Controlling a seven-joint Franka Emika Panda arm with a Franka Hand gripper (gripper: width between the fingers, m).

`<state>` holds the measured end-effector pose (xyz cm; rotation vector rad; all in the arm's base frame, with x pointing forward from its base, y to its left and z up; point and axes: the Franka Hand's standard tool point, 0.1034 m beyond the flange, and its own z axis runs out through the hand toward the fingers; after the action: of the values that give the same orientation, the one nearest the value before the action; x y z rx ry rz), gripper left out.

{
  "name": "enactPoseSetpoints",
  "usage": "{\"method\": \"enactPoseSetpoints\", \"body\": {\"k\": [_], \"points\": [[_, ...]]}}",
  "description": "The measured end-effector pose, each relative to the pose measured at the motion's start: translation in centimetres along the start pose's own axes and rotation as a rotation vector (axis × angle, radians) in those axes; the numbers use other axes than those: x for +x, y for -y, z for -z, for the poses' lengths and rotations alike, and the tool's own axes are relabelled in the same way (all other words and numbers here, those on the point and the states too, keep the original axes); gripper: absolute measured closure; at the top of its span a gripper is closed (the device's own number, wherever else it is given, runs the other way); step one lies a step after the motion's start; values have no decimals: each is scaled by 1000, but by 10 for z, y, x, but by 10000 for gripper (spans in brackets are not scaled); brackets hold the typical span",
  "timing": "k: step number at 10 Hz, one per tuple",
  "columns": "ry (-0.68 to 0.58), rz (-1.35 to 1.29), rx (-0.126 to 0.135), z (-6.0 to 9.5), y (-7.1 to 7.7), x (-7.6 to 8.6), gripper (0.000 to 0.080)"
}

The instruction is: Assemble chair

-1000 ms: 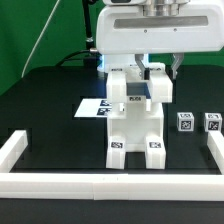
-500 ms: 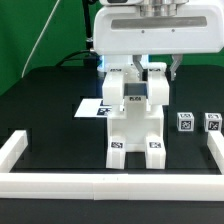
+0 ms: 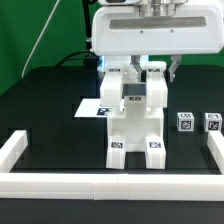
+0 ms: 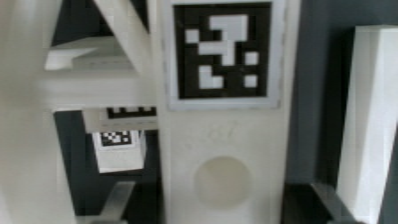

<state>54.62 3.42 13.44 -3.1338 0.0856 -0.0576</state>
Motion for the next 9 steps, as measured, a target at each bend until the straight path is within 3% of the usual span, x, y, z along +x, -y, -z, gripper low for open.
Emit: {"method": "enactPoseSetpoints", "body": {"k": [9], "points": [[-44,11,3,1,7,4,515]]}}
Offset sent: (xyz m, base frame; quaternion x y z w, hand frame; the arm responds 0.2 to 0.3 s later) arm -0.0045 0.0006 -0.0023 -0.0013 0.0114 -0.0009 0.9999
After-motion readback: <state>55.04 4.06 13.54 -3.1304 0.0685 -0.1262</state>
